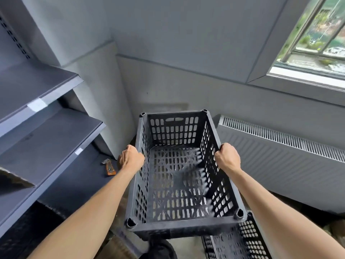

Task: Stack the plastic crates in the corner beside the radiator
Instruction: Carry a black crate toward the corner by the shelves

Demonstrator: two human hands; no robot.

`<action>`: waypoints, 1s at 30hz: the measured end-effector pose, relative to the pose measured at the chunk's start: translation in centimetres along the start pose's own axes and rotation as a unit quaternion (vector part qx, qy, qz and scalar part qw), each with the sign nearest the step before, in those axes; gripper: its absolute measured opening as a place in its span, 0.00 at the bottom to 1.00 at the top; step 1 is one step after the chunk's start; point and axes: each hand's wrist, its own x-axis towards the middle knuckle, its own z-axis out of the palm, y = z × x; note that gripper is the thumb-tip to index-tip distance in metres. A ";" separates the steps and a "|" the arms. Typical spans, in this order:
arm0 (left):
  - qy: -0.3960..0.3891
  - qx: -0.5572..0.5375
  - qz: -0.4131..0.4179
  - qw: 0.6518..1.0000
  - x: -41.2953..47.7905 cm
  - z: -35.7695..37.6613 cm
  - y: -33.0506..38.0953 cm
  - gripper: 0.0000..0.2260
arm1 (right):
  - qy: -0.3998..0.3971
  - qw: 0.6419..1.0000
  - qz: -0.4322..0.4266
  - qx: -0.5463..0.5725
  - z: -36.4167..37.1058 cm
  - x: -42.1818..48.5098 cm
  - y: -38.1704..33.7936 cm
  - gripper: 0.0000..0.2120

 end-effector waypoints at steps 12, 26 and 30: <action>0.007 -0.006 -0.024 1.000 10.2 -2.9 1.1 0.07 | -0.033 0.999 -0.036 -0.006 4.8 10.6 -8.3 0.08; 0.019 -0.024 -0.162 0.986 16.2 -1.1 3.8 0.10 | -0.155 0.979 -0.132 -0.013 9.2 25.2 -15.0 0.11; 0.017 -0.034 -0.209 0.977 17.3 0.1 3.9 0.13 | -0.188 0.972 -0.136 -0.034 11.9 29.0 -16.8 0.17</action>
